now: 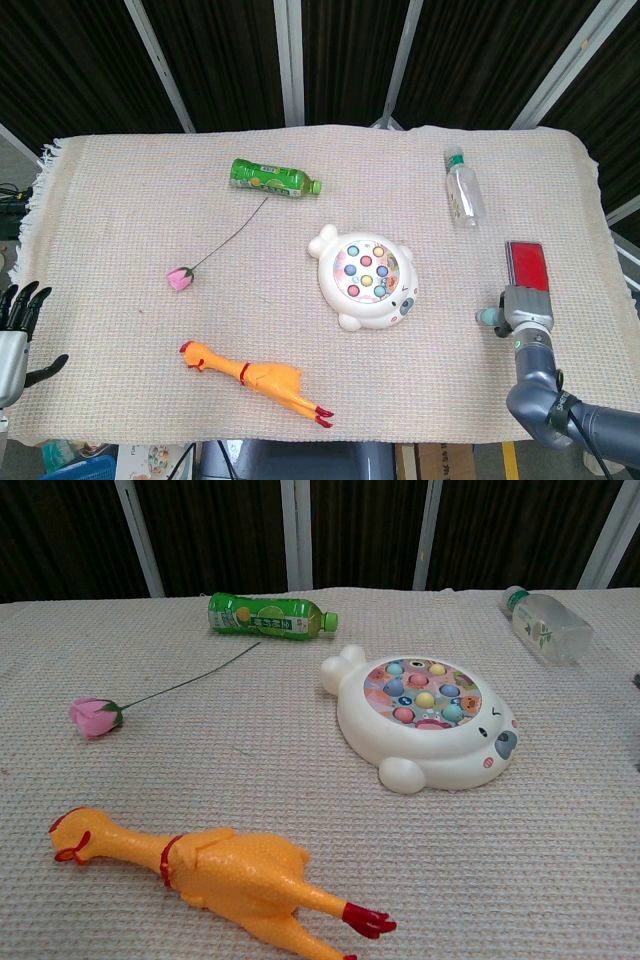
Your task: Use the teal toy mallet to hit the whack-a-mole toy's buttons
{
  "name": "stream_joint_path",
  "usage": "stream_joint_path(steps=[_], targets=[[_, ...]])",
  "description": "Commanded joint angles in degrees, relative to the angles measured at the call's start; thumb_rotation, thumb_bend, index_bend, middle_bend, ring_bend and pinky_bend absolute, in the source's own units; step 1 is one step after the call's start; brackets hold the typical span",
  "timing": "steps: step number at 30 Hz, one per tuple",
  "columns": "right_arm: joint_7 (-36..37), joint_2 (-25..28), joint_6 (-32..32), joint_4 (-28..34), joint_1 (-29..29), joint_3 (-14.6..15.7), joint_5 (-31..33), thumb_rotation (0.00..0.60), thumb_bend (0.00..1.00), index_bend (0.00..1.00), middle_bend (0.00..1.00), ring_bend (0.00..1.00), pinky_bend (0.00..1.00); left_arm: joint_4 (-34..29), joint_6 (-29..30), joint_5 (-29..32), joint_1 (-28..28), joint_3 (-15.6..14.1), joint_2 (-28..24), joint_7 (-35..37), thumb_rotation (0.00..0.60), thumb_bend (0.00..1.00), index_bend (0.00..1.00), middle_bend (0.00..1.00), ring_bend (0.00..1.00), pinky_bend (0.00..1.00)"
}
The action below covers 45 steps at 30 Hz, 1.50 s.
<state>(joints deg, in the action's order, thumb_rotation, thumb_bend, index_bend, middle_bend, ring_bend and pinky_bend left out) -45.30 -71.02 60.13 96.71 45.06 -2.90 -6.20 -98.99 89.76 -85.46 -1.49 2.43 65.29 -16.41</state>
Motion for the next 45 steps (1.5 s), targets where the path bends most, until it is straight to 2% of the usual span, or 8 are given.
stream_joint_path(steps=[1, 18, 26, 34, 37, 41, 45], targets=[[-0.30, 0.16, 0.24, 0.28, 0.10, 0.08, 0.17, 0.600, 0.29, 0.56, 0.27, 0.24, 0.26, -0.02, -0.04, 0.00, 0.01, -0.03, -0.01, -0.03, 0.600, 0.00, 0.13, 0.04, 0.00, 0.00], [-1.10, 0.95, 0.79, 1.44, 0.48, 0.04, 1.17, 0.600, 0.29, 0.49, 0.26, 0.23, 0.26, -0.10, -0.19, -0.05, 0.03, -0.16, -0.02, -0.17, 0.600, 0.00, 0.13, 0.04, 0.00, 0.00], [-0.49, 1.43, 0.66, 1.69, 0.28, -0.19, 0.74, 0.600, 0.29, 0.48, 0.26, 0.23, 0.26, -0.16, -0.31, 0.12, 0.03, -0.16, 0.00, -0.38, 0.600, 0.00, 0.13, 0.04, 0.00, 0.00], [-1.17, 2.27, 0.88, 2.81, 0.49, 0.07, 1.43, 0.600, 0.29, 0.43, 0.25, 0.22, 0.26, -0.23, -0.44, 0.24, 0.00, -0.17, 0.04, -0.62, 0.600, 0.00, 0.13, 0.04, 0.00, 0.00], [-1.30, 3.13, 1.01, 3.87, 0.61, -0.01, 1.78, 0.600, 0.29, 0.39, 0.23, 0.20, 0.23, -0.23, -0.43, 0.30, -0.01, -0.12, 0.07, -0.74, 0.600, 0.00, 0.13, 0.04, 0.00, 0.00], [0.27, 5.36, 0.29, 6.16, 0.38, -1.03, 1.59, 0.600, 0.28, 0.32, 0.13, 0.09, 0.16, -0.03, -0.32, 0.15, -0.02, -0.11, 0.21, -0.82, 0.600, 0.00, 0.13, 0.04, 0.00, 0.00], [5.27, 9.31, 0.63, 10.14, -1.42, -3.02, -3.80, 0.600, 0.24, 0.29, 0.10, 0.07, 0.14, -0.06, -0.64, 0.41, -0.07, -0.19, 0.21, -1.13, 0.600, 0.00, 0.13, 0.04, 0.00, 0.00]])
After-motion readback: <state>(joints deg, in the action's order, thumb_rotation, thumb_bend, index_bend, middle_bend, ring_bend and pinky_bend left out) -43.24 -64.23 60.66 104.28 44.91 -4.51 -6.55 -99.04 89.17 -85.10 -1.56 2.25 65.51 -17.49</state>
